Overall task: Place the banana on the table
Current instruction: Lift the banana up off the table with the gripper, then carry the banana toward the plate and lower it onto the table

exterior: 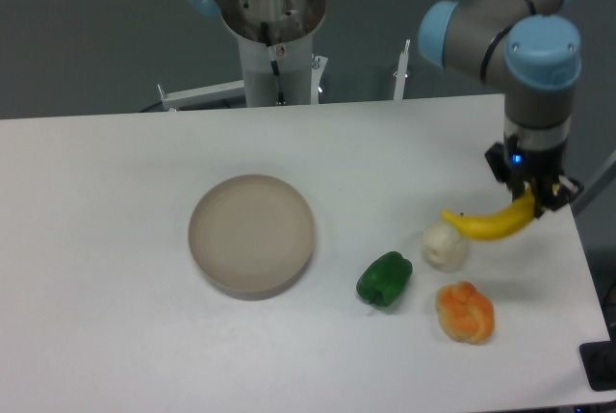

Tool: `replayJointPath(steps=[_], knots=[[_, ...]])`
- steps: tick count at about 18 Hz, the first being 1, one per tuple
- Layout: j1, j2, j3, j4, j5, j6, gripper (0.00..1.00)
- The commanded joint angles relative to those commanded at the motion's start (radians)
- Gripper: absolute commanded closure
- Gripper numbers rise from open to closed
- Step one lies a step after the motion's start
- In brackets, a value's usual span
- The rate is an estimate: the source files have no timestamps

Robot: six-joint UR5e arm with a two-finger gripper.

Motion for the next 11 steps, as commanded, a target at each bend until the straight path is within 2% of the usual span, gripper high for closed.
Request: replayJointPath(steps=[3, 6, 8, 11], knots=[[0.003, 0.057, -0.110, 0.006, 0.000, -0.004, 0.75], [-0.001, 0.106, -0.193, 0.009, -0.002, -0.040, 0.75], [-0.009, 0.130, -0.241, 0.009, -0.003, -0.119, 0.75], [-0.038, 0.132, -0.281, 0.009, -0.003, -0.295, 0.75]])
